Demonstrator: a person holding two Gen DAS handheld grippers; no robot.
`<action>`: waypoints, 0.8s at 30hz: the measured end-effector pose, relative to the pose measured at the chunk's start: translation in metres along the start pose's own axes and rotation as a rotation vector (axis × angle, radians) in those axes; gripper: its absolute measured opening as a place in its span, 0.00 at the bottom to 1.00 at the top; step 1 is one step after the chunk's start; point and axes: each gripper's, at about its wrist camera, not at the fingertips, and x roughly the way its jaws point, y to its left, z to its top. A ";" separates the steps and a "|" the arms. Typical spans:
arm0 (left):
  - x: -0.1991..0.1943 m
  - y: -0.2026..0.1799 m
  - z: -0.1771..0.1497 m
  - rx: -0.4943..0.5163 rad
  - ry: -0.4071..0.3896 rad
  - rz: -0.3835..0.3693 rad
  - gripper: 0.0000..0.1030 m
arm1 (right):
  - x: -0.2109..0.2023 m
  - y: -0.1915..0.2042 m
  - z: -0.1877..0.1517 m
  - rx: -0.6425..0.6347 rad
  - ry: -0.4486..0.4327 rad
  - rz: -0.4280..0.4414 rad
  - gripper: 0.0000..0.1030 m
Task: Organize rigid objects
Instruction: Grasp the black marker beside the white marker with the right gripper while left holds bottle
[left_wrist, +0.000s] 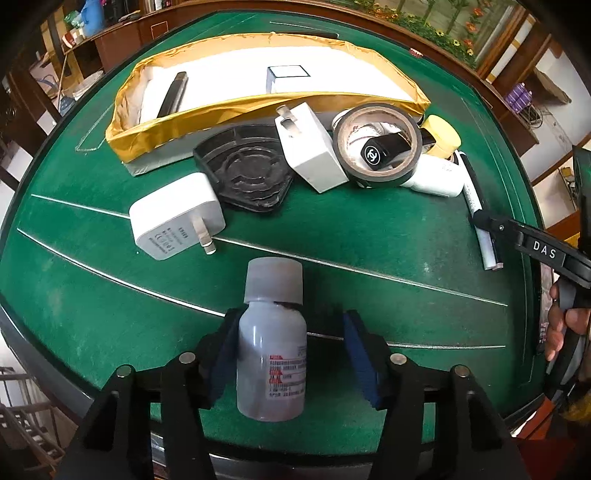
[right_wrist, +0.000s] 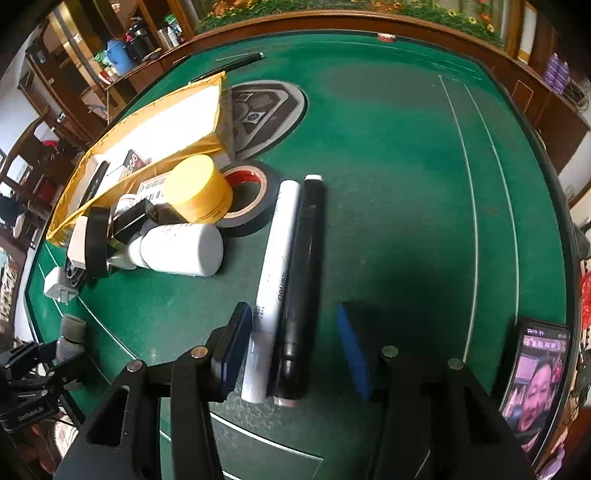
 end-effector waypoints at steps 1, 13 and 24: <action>0.000 0.000 0.001 -0.004 -0.001 -0.002 0.58 | 0.000 -0.001 0.001 -0.001 -0.005 0.006 0.40; -0.002 0.017 0.002 -0.058 -0.012 -0.030 0.58 | -0.010 -0.031 -0.018 0.069 0.029 0.116 0.27; -0.001 0.021 0.004 -0.069 -0.007 -0.035 0.58 | -0.033 -0.046 -0.021 0.120 -0.015 0.127 0.34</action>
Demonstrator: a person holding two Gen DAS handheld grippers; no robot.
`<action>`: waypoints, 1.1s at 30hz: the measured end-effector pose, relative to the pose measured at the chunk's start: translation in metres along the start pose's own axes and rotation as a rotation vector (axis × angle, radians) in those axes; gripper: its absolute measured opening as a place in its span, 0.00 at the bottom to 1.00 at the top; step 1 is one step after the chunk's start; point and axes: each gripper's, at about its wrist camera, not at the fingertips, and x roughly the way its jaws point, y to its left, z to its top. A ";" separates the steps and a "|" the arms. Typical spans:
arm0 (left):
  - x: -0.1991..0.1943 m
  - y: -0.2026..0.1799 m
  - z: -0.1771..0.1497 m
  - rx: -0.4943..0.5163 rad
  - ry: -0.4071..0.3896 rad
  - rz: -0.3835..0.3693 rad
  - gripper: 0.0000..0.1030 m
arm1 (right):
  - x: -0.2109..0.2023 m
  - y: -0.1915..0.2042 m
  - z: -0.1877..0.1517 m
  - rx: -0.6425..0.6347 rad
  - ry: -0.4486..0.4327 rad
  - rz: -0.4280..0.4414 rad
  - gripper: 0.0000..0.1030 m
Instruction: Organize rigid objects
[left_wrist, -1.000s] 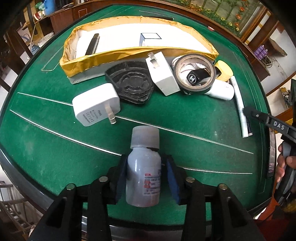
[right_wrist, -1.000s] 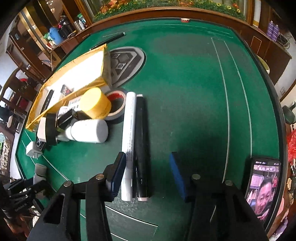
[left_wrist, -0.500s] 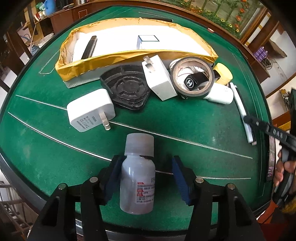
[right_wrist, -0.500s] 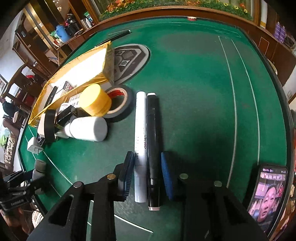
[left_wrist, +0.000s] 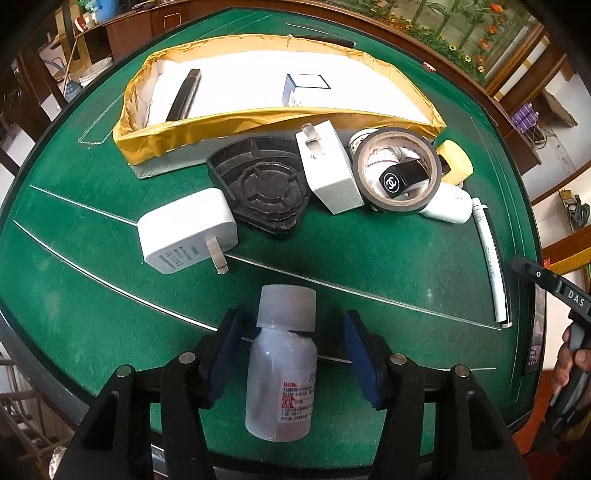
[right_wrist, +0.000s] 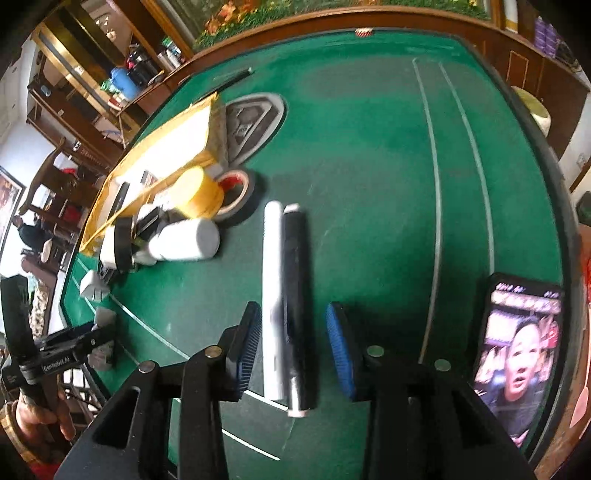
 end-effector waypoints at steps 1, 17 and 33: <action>0.000 0.000 0.000 0.003 -0.001 0.001 0.58 | 0.002 0.000 0.002 -0.005 0.003 -0.021 0.34; 0.006 -0.019 0.002 0.050 0.011 0.022 0.58 | 0.037 0.035 0.009 -0.228 0.024 -0.227 0.16; 0.011 -0.050 -0.008 0.136 0.022 0.031 0.35 | 0.035 0.041 0.006 -0.219 0.027 -0.214 0.14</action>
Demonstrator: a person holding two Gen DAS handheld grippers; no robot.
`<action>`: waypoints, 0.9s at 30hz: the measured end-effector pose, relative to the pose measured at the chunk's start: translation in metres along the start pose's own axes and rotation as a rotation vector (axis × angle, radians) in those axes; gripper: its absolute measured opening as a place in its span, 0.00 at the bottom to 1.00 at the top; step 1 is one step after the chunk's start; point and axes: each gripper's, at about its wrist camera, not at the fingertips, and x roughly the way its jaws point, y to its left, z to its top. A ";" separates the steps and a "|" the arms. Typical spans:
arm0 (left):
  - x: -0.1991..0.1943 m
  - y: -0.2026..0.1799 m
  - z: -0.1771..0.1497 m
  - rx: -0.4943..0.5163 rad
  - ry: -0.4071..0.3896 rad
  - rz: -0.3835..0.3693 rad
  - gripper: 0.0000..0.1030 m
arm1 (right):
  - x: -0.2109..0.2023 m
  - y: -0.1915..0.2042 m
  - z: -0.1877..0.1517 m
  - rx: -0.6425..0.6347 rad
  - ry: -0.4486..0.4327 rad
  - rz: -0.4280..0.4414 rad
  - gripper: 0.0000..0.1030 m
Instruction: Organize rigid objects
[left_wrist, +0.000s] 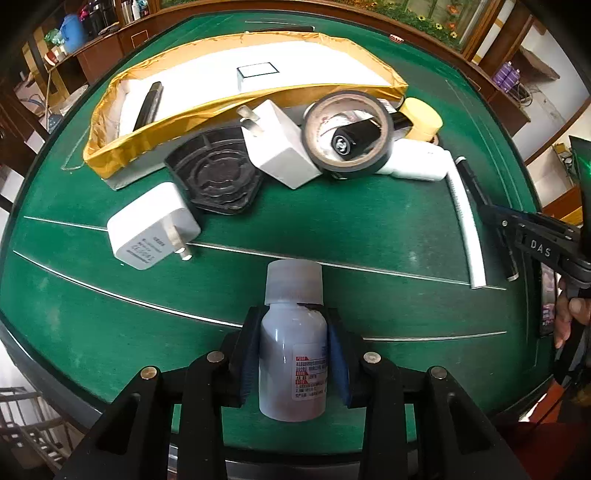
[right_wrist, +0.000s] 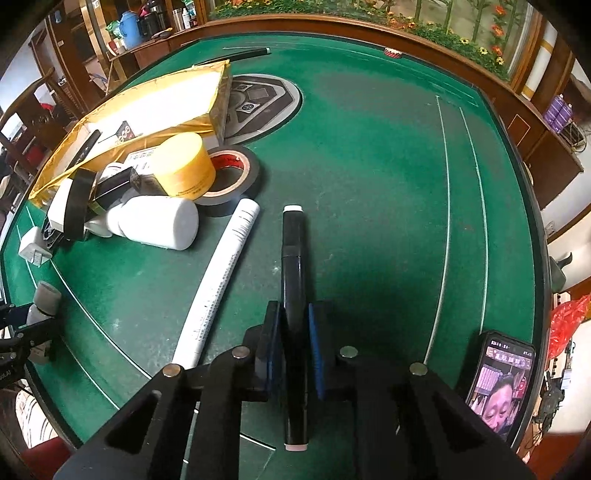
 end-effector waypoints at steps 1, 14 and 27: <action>-0.001 -0.001 0.000 -0.004 -0.001 -0.007 0.35 | 0.000 0.000 0.000 0.002 0.001 0.004 0.13; -0.008 -0.009 0.013 -0.059 -0.037 -0.092 0.35 | -0.021 0.002 0.005 0.017 -0.050 0.059 0.14; -0.028 -0.011 0.020 -0.071 -0.085 -0.125 0.35 | -0.039 0.022 0.014 -0.022 -0.090 0.110 0.14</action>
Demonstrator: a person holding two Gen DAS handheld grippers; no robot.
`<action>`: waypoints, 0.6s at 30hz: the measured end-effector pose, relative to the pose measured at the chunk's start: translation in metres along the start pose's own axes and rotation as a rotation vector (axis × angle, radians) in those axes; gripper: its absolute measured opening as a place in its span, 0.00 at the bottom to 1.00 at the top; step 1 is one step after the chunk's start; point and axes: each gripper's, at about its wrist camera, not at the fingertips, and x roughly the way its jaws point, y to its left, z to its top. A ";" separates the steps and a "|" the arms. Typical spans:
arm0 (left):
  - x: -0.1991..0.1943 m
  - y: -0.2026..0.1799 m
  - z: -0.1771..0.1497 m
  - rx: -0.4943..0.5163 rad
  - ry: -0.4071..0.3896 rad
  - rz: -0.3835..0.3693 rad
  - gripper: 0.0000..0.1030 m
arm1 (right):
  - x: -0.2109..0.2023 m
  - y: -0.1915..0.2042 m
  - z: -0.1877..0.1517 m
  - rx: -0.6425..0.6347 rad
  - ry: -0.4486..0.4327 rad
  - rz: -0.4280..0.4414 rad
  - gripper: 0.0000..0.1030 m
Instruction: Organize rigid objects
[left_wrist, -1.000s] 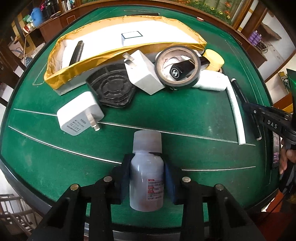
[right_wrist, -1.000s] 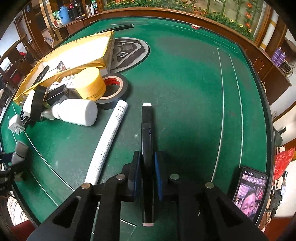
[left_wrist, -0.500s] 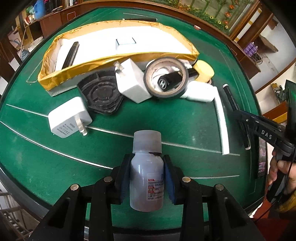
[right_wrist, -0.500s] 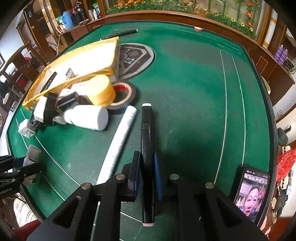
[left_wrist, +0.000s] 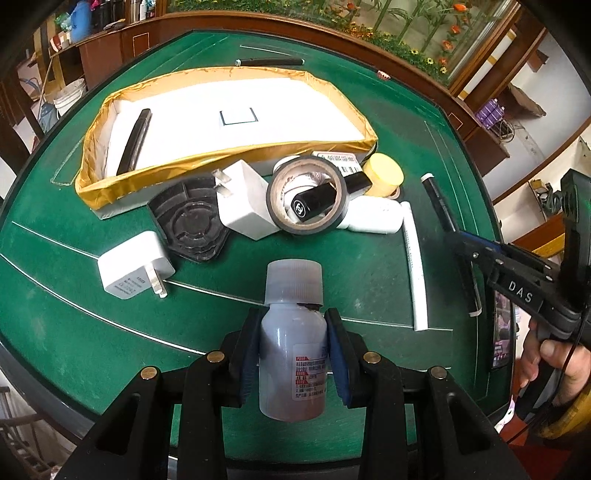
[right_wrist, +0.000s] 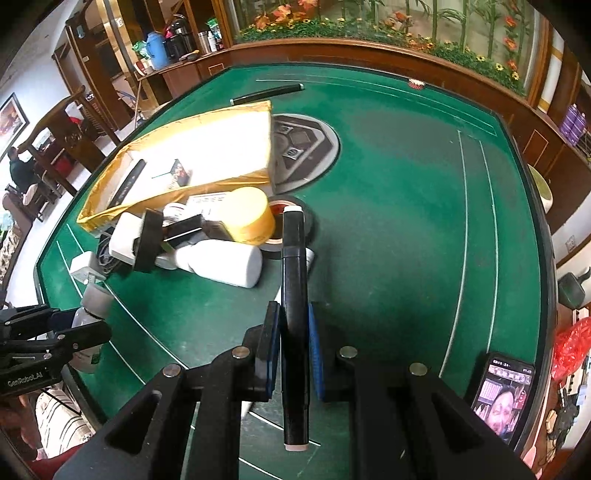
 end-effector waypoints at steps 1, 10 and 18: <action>-0.001 0.000 0.001 -0.001 -0.002 -0.001 0.35 | 0.000 0.001 0.000 -0.002 -0.001 0.002 0.14; -0.012 0.001 0.008 0.010 -0.027 -0.006 0.35 | -0.005 0.004 -0.001 -0.004 -0.009 0.011 0.14; -0.020 -0.002 0.017 0.023 -0.051 -0.010 0.35 | -0.012 0.008 0.002 -0.006 -0.025 0.022 0.14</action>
